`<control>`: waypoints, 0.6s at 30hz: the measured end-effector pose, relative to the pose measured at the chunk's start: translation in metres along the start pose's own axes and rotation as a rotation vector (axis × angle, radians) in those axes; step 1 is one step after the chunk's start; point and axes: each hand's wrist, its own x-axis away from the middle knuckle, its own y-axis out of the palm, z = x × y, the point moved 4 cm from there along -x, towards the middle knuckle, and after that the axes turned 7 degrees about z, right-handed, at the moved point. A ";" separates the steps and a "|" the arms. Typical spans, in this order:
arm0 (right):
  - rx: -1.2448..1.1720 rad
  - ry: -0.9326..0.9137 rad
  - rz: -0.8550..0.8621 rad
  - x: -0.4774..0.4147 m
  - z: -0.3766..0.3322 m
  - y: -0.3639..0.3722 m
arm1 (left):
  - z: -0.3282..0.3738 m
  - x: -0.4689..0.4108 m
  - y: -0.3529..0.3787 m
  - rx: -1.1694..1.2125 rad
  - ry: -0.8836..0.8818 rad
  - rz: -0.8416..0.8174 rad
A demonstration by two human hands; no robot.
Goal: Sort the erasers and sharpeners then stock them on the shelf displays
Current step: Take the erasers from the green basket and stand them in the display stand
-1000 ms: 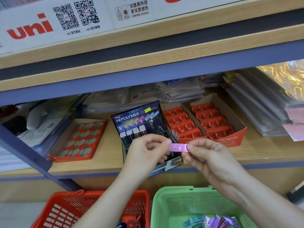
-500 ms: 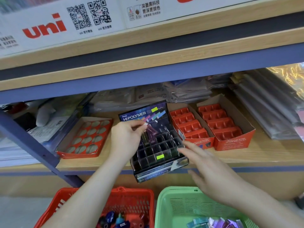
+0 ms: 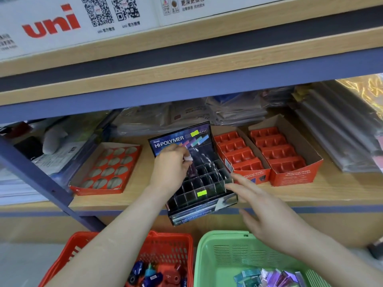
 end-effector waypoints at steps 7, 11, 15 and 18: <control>0.008 0.121 -0.043 0.017 0.036 -0.019 | 0.058 0.071 -0.039 0.311 0.113 0.024; 0.162 0.212 -0.299 0.047 0.072 0.004 | 0.084 0.142 0.007 0.365 0.145 -0.337; 0.225 0.328 -0.480 0.083 0.115 0.056 | 0.074 0.207 0.094 0.237 0.025 -0.657; 0.179 0.461 -0.552 0.117 0.152 0.108 | 0.067 0.254 0.158 0.187 -0.064 -0.840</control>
